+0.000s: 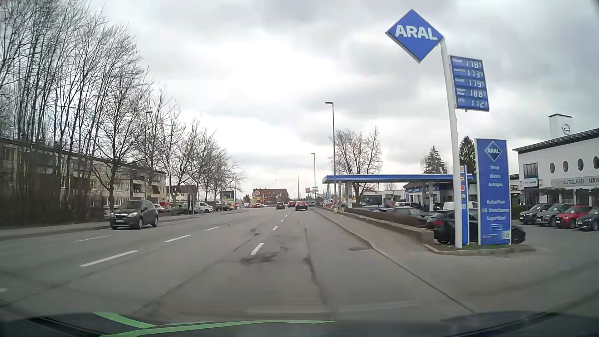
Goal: Follow the waypoints while adhering to traffic rules and regulations
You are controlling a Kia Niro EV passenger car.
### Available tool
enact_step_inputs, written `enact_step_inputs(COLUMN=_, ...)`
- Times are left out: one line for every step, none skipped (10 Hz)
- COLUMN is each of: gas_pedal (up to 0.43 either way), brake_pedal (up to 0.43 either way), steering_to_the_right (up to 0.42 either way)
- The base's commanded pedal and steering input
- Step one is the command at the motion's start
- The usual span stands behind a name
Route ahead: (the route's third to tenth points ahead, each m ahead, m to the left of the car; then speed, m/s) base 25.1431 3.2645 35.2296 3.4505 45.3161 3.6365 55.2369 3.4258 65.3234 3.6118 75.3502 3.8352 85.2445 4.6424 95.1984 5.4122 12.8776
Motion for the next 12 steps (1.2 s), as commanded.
enact_step_inputs(gas_pedal=0.098, brake_pedal=0.000, steering_to_the_right=0.001)
enact_step_inputs(gas_pedal=0.098, brake_pedal=0.000, steering_to_the_right=0.001)
enact_step_inputs(gas_pedal=0.098, brake_pedal=0.000, steering_to_the_right=0.001)
enact_step_inputs(gas_pedal=0.098, brake_pedal=0.000, steering_to_the_right=0.001)
enact_step_inputs(gas_pedal=0.098, brake_pedal=0.000, steering_to_the_right=0.001)
enact_step_inputs(gas_pedal=0.098, brake_pedal=0.000, steering_to_the_right=0.001)
enact_step_inputs(gas_pedal=0.098, brake_pedal=0.000, steering_to_the_right=0.001)
enact_step_inputs(gas_pedal=0.098, brake_pedal=0.000, steering_to_the_right=0.001)
enact_step_inputs(gas_pedal=0.098, brake_pedal=0.000, steering_to_the_right=0.001)
enact_step_inputs(gas_pedal=0.098, brake_pedal=0.000, steering_to_the_right=0.001)
enact_step_inputs(gas_pedal=0.098, brake_pedal=0.000, steering_to_the_right=0.001)
enact_step_inputs(gas_pedal=0.087, brake_pedal=0.000, steering_to_the_right=0.001)
